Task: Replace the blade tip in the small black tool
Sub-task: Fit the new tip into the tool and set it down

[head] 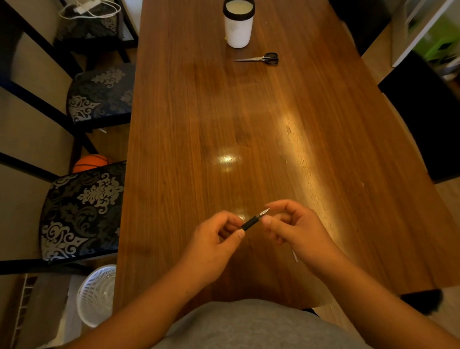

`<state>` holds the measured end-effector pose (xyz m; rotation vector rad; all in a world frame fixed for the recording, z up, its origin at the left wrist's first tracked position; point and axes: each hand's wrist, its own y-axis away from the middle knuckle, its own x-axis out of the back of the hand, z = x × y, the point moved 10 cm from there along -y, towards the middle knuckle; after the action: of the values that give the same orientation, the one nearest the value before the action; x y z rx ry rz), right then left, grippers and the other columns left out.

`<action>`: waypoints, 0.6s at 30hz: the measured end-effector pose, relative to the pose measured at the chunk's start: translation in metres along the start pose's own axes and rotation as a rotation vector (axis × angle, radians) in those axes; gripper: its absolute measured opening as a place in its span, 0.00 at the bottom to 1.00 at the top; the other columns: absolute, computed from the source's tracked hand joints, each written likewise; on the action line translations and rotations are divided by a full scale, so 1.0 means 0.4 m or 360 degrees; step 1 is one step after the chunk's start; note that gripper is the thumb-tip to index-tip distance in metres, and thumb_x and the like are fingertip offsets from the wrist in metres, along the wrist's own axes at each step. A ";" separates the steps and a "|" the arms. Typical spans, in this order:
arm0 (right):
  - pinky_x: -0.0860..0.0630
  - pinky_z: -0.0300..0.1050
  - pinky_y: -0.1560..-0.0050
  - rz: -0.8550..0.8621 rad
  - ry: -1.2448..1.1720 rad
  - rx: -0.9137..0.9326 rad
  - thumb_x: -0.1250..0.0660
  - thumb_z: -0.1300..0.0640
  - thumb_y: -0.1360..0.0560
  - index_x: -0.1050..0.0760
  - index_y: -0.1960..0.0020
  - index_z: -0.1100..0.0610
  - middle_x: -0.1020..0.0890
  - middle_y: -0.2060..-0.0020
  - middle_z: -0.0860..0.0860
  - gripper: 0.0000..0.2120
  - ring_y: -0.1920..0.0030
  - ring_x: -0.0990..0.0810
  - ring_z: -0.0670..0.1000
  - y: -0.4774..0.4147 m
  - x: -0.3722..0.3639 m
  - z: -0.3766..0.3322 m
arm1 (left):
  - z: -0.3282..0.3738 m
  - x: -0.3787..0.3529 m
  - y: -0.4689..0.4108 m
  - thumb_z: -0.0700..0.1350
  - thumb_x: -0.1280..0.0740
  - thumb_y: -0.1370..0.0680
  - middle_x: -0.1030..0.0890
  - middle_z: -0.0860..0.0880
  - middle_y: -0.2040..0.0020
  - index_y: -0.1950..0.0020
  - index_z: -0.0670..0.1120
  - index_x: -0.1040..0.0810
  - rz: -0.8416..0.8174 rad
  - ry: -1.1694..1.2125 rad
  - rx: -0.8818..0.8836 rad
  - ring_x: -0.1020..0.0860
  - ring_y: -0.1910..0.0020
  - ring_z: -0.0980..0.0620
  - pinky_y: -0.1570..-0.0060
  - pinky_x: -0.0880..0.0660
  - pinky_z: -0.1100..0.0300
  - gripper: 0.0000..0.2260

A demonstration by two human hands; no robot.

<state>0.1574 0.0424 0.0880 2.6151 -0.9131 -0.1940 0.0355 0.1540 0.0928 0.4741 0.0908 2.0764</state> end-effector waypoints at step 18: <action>0.29 0.44 0.47 0.0104 0.1939 -0.0223 0.29 0.51 0.28 0.24 0.40 0.50 0.24 0.43 0.50 0.16 0.42 0.27 0.52 -0.004 0.351 0.278 | -0.299 -0.072 -0.017 0.41 0.28 0.26 0.20 0.50 0.63 0.57 0.53 0.21 -0.0101 -0.0041 0.0662 0.24 0.66 0.55 0.67 0.29 0.61 0.07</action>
<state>0.2409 -0.0764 -0.0170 1.9627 -0.4674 1.1594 0.0102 0.1482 -0.0278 0.7384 0.5228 1.9889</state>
